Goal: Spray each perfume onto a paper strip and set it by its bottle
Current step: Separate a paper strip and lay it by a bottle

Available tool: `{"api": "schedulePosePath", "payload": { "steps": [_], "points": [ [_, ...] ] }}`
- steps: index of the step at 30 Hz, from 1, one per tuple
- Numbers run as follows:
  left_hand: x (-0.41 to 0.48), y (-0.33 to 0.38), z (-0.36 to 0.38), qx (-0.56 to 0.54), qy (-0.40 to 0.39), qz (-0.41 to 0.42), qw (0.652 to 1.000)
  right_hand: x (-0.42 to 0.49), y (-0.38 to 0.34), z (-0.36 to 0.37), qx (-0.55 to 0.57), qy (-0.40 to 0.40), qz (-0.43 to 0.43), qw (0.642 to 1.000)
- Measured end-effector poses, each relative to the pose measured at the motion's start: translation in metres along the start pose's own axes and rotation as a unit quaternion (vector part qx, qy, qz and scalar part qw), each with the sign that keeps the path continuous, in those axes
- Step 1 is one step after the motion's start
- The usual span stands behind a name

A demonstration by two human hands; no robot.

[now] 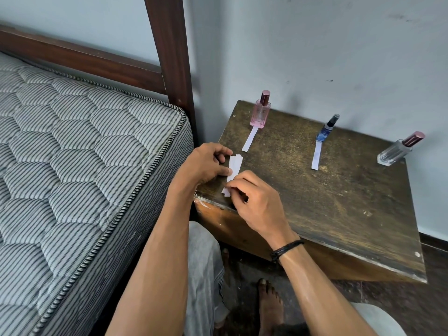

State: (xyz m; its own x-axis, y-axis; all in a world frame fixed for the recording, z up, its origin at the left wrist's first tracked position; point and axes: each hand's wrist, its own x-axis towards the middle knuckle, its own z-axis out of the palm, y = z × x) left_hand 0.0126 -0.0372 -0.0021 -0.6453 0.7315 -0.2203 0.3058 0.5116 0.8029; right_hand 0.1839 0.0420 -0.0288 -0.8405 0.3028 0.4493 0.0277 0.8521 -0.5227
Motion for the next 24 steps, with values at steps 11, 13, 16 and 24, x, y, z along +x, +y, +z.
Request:
{"api": "schedulePosePath", "payload": {
  "steps": [11,13,16,24],
  "points": [
    [0.000,0.000,0.000,0.014,-0.007,0.018,1.000,-0.001,0.002,0.000,0.036,-0.026,0.026,0.999],
    [0.000,0.000,0.000,0.017,-0.004,0.020,1.000,0.000,0.001,-0.002,0.062,-0.009,0.063,0.996],
    [0.001,0.000,0.001,0.017,-0.001,0.019,1.000,0.007,0.003,-0.005,0.088,0.033,0.139,0.986],
    [0.004,-0.002,0.001,0.012,0.005,0.020,1.000,0.049,0.022,0.002,0.029,-0.006,0.249,0.968]
  ]
}}
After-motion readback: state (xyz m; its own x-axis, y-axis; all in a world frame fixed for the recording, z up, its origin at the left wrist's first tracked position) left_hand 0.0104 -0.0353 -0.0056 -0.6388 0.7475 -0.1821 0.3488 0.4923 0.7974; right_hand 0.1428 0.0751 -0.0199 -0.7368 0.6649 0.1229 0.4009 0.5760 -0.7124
